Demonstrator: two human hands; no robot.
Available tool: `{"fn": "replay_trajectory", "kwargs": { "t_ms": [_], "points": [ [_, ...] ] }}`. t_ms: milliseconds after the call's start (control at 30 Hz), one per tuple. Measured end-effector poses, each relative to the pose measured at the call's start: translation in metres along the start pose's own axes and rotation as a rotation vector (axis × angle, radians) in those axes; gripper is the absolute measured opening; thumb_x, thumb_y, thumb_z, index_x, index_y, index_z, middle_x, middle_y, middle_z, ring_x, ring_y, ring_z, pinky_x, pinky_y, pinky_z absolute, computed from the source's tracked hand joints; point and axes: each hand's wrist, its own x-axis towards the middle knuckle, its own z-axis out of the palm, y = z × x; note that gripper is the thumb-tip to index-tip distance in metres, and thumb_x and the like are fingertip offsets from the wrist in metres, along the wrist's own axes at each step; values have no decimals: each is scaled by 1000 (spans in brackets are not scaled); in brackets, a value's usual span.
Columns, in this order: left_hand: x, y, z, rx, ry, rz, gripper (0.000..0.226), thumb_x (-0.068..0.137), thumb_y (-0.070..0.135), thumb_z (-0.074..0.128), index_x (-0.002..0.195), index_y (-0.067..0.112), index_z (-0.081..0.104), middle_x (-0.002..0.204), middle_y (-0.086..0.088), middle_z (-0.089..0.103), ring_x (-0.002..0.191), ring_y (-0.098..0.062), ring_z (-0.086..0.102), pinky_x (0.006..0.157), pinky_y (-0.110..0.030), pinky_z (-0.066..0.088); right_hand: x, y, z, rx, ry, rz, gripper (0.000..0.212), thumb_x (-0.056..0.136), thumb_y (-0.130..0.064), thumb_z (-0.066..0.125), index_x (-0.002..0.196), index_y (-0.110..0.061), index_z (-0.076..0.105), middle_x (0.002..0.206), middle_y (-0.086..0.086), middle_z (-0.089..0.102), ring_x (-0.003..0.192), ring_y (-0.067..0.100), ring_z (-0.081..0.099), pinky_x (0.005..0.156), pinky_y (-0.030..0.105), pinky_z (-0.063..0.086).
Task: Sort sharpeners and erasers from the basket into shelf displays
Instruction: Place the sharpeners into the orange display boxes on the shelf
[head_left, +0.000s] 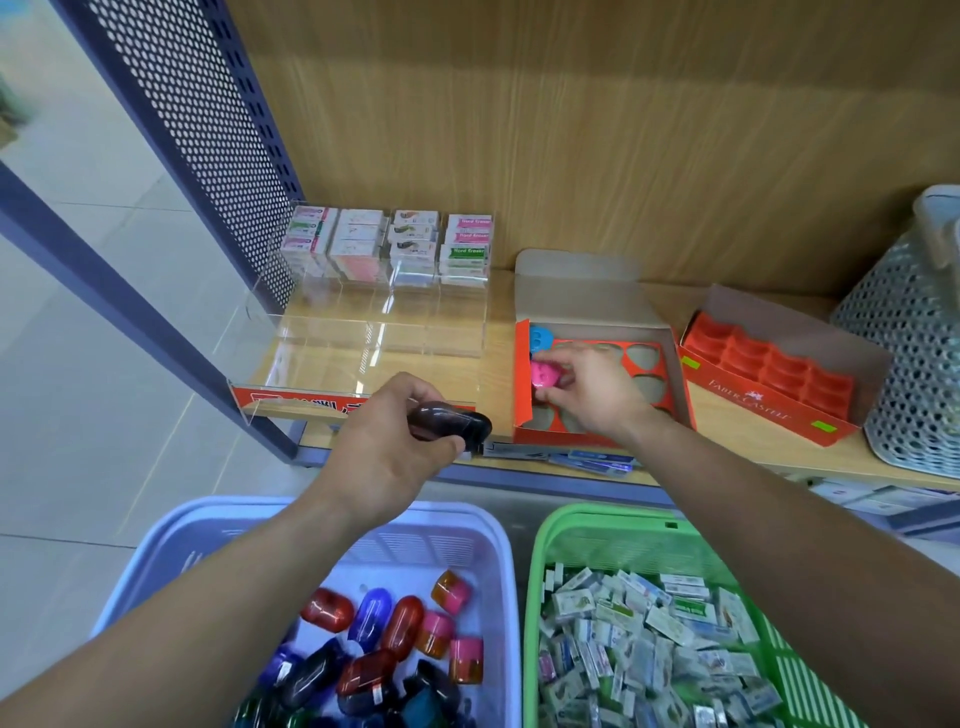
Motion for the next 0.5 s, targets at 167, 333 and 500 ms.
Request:
{"fn": "replay_trajectory", "kwargs": {
  "t_ms": [167, 333, 500],
  "points": [
    [0, 5, 2, -11, -4, 52, 27, 81, 16, 82, 95, 31, 65, 91, 5, 72, 79, -20, 67, 67, -25, 51, -7, -4, -13, -74, -90, -24, 58, 86, -5, 72, 141, -20, 58, 134, 8, 59, 106, 22, 66, 100, 38, 52],
    [-6, 21, 13, -141, -82, 85, 21, 86, 11, 77, 99, 25, 70, 99, -2, 70, 82, -24, 69, 81, -35, 61, -49, -33, -56, 78, 4, -40, 22, 93, -16, 66, 112, -25, 72, 115, -3, 69, 85, 10, 68, 80, 26, 52],
    [-17, 42, 35, -205, -123, 142, 21, 86, 6, 76, 102, 19, 71, 93, 0, 66, 71, -19, 65, 79, -46, 61, -112, -75, -81, 558, -265, -63, 31, 96, -5, 62, 117, -27, 61, 101, 6, 63, 80, 28, 63, 77, 41, 52]
  ]
}}
